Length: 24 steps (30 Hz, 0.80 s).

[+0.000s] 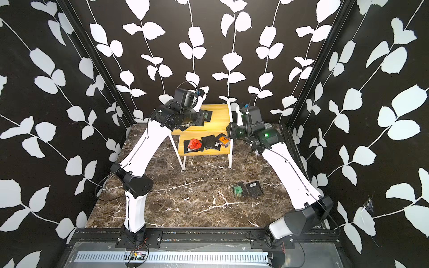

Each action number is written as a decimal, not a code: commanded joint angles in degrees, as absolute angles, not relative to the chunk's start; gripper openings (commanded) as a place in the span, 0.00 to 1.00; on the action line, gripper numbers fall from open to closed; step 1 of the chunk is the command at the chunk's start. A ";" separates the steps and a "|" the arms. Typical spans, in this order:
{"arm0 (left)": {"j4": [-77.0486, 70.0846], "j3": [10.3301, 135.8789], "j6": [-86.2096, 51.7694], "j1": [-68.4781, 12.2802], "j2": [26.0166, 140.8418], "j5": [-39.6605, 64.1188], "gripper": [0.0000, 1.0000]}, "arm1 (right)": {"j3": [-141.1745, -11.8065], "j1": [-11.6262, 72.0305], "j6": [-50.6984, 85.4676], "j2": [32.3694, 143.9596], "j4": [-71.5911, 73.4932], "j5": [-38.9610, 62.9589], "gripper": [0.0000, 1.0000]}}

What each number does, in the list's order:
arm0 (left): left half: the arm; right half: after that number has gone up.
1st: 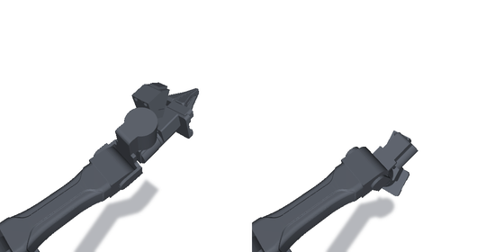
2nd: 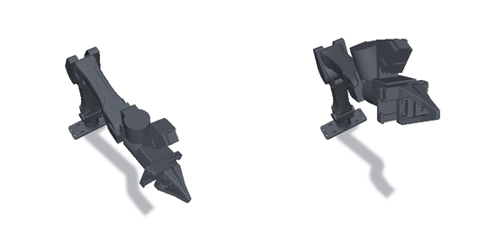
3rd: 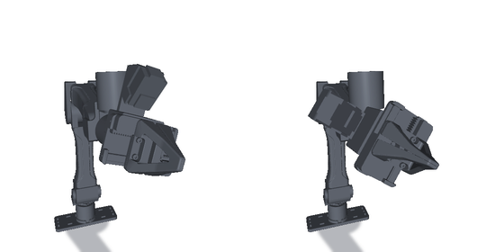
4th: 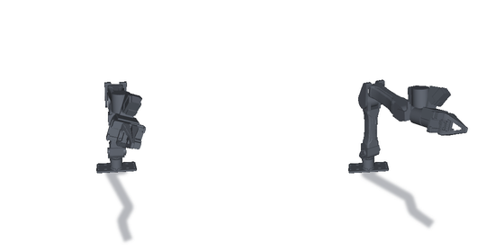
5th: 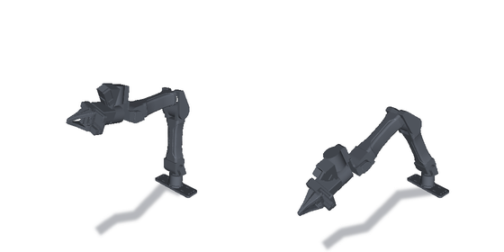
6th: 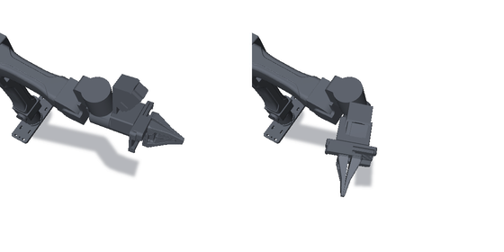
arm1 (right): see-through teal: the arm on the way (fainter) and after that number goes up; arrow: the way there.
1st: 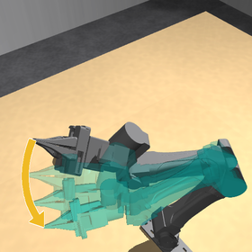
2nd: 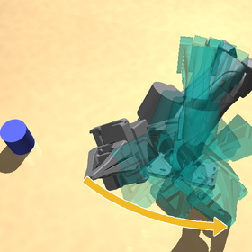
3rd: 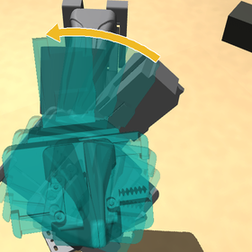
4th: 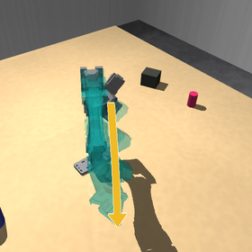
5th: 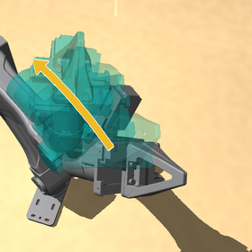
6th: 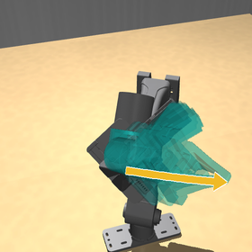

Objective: Remove the tea bags from the shelf
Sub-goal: Pick up the tea bag from the shelf.

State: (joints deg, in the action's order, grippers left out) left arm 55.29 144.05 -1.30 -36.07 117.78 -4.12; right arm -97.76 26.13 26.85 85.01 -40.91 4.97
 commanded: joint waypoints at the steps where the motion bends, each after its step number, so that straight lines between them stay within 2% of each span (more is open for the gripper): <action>1: 55.92 146.25 -1.01 -36.32 117.39 -3.95 0.10 | -96.75 25.90 27.16 83.75 -38.55 4.88 0.46; 3: 55.31 146.26 -1.22 -36.40 116.84 -4.36 0.29 | -96.94 25.93 27.10 83.83 -38.63 5.09 0.46; 4: 54.86 146.13 -1.25 -36.39 116.49 -4.47 0.35 | -96.90 25.86 27.07 83.86 -38.65 5.08 0.46; 11: 52.81 146.43 -0.53 -36.17 115.31 -7.44 0.63 | -97.03 25.84 27.26 83.96 -38.67 5.29 0.46; 16: 54.69 146.60 -4.04 -33.77 116.35 -4.35 0.71 | -96.89 25.92 27.29 83.95 -38.60 5.36 0.46; 24: 55.98 146.95 -6.59 -32.71 118.78 -0.03 0.75 | -96.85 25.93 27.44 84.13 -38.50 5.53 0.46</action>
State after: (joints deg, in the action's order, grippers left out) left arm 54.54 145.40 -5.17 -32.71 118.17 -2.39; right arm -97.76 26.11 26.87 85.01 -40.71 5.21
